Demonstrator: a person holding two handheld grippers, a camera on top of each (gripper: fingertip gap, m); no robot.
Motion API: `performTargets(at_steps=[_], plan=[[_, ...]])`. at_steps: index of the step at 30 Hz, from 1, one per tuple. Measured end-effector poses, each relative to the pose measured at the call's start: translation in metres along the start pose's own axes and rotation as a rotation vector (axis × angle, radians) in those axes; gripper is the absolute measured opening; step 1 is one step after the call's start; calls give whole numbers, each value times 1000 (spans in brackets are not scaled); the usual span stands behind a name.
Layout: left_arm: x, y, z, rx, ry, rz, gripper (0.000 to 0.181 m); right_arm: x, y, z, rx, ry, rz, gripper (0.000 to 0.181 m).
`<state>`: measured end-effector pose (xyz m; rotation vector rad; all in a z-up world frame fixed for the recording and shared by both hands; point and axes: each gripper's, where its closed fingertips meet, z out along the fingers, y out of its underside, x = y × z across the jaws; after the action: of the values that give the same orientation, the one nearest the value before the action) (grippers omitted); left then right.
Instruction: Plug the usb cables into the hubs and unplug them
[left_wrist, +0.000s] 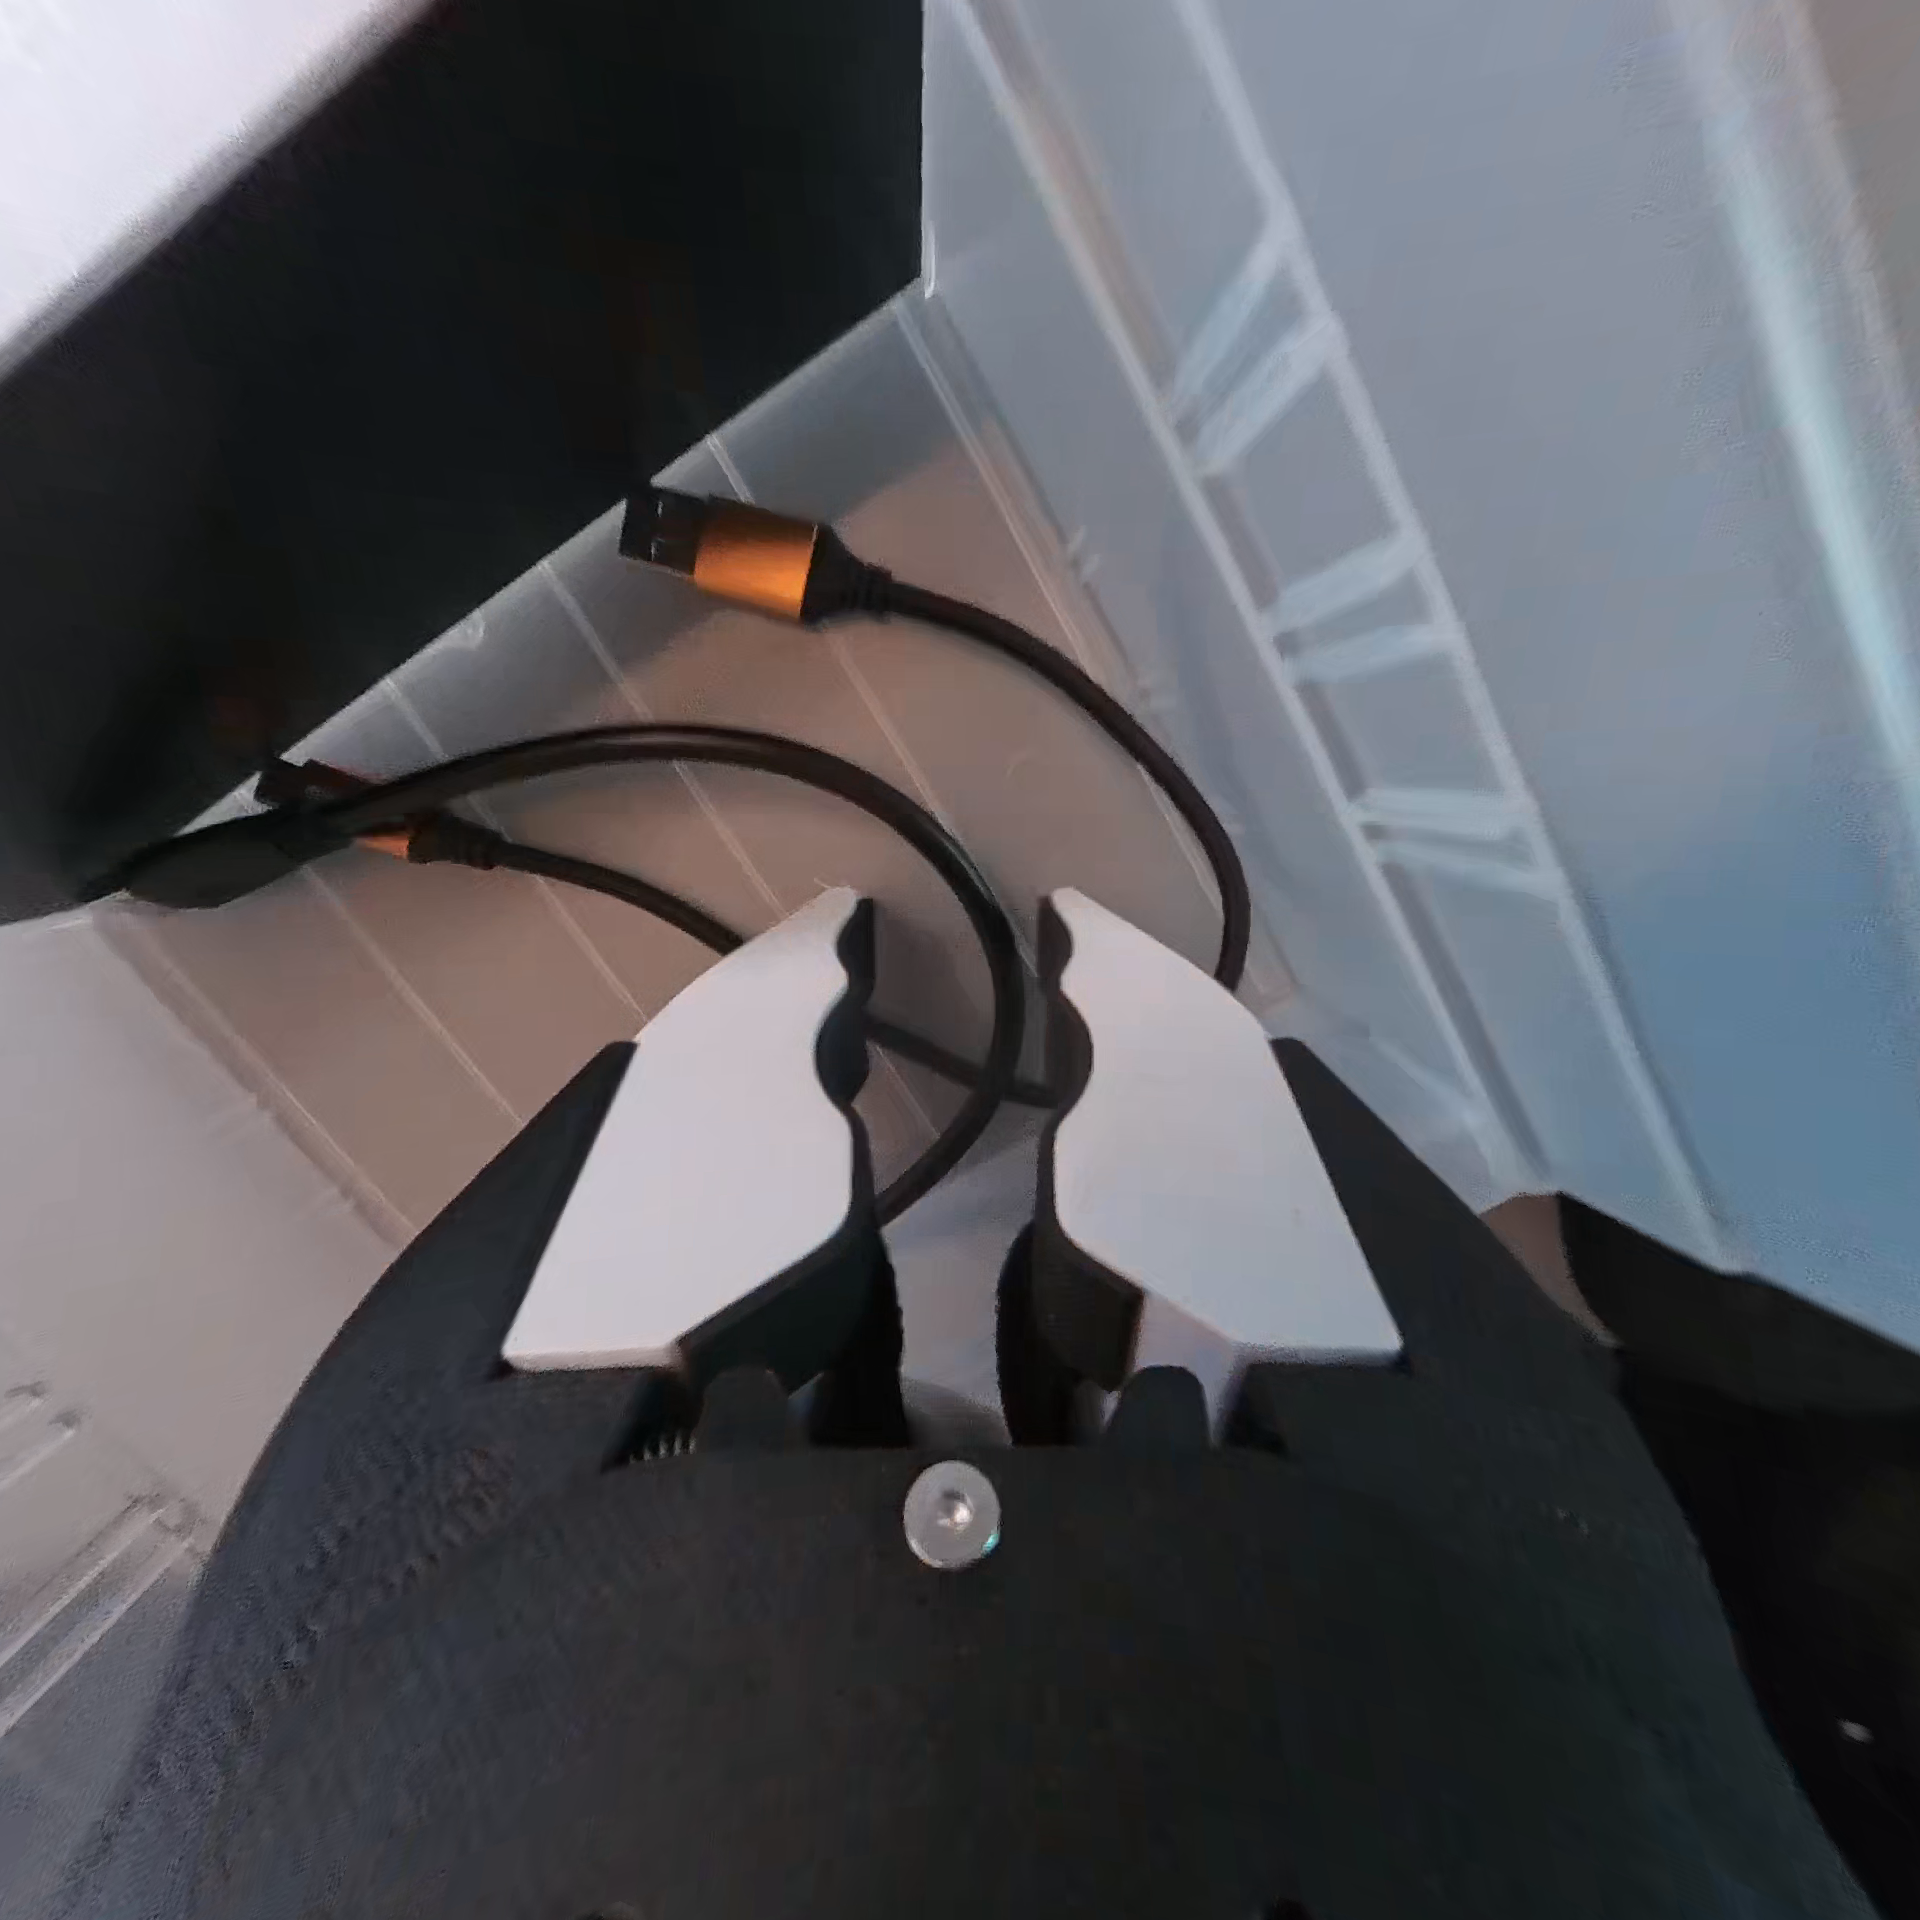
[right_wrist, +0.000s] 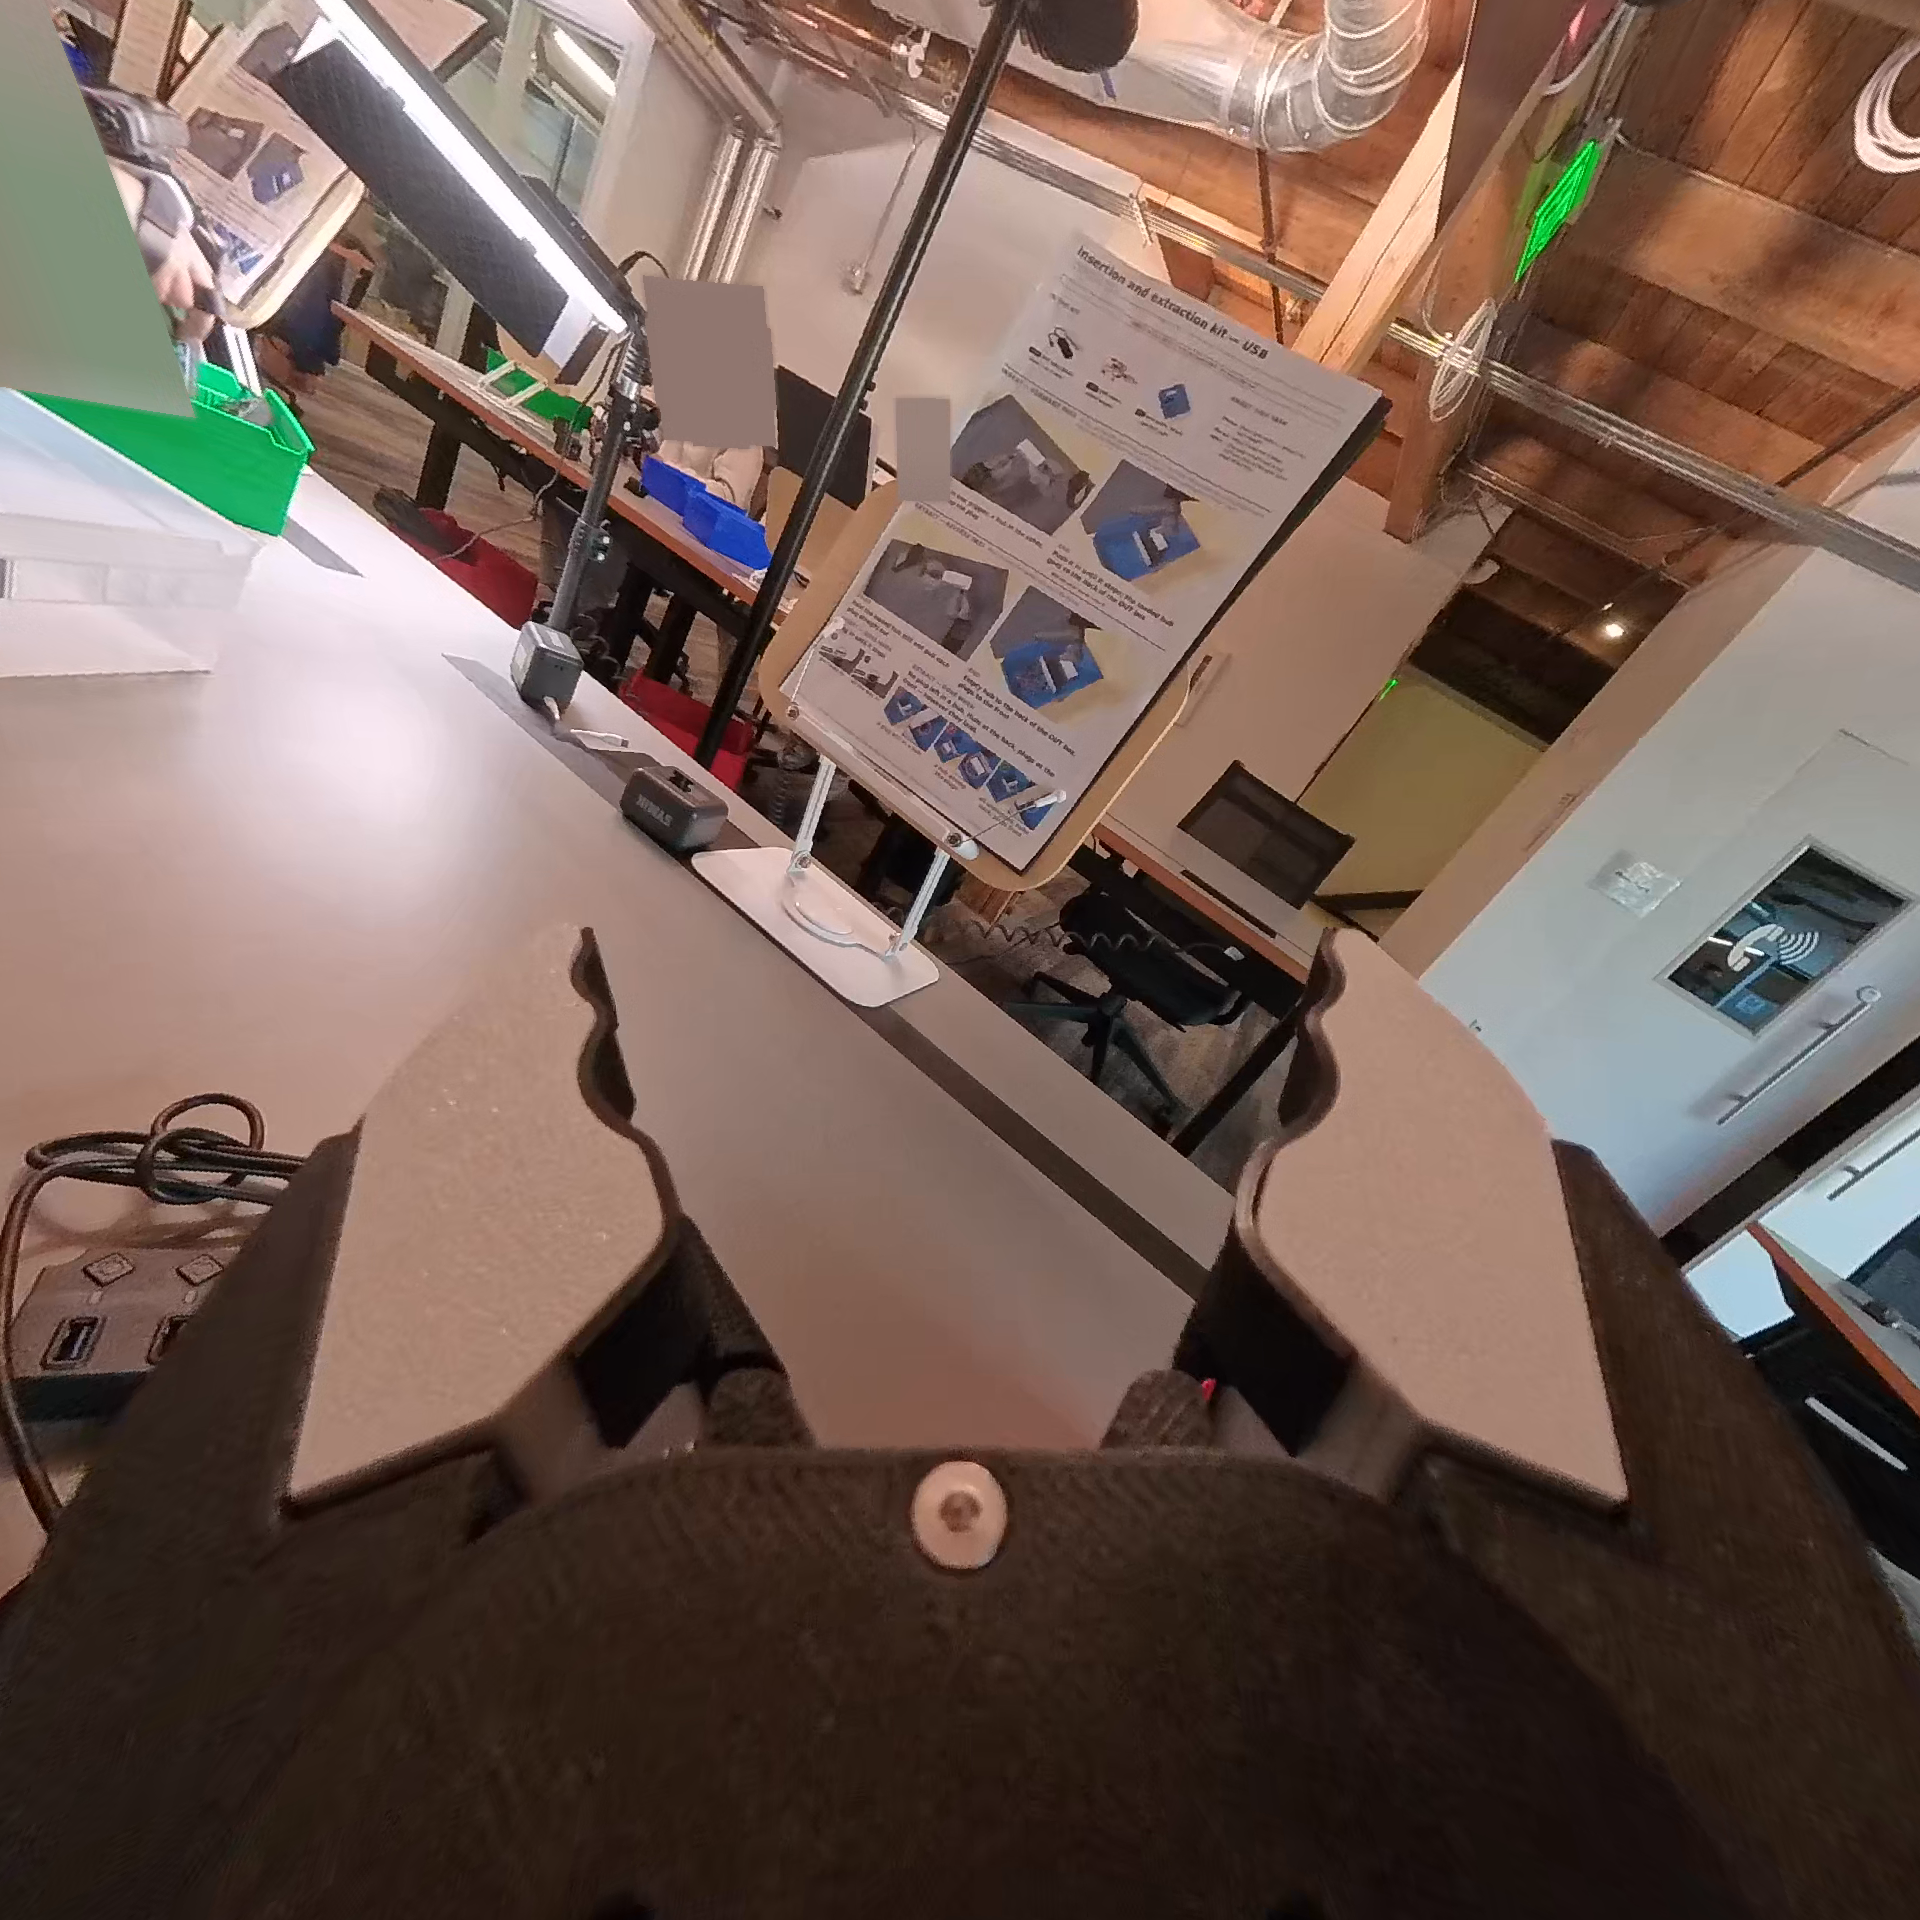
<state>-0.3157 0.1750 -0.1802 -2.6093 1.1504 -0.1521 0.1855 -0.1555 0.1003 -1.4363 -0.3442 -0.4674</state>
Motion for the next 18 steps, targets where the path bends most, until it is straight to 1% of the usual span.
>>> performTargets(at_steps=[3,5,6,7,8,9,10,11,13,14,15,18], plan=[[1,-4,1,-2,20,-36,10,1,1,0,-4,2,1,123],[0,-5,1,0,-1,-41,9,1,2,0,-8,4,-2,122],[-2,-8,-1,31,-29,-39,8,1,3,0,-10,5,-5,122],[-7,-14,-7,101,-82,-45,8,1,2,0,-11,5,-7,122],[-13,-22,-18,201,-151,-58,8,1,2,0,-9,5,-10,121],[-18,-31,-35,333,-230,-64,8,0,0,0,-3,5,-12,121],[-20,-42,-57,502,-305,-53,9,0,-2,0,6,5,-13,121],[-17,-52,-85,700,-361,-46,8,-1,-4,1,16,3,-13,120],[9,-61,-144,1087,-382,17,7,-5,-7,3,37,-12,-8,119],[25,-59,-169,1253,-368,48,6,-7,-9,4,43,-22,-4,119],[43,-55,-189,1391,-318,66,5,-10,-10,6,48,-31,-1,119],[120,-45,-231,1752,2,253,5,-22,-17,11,73,-70,-19,118]])
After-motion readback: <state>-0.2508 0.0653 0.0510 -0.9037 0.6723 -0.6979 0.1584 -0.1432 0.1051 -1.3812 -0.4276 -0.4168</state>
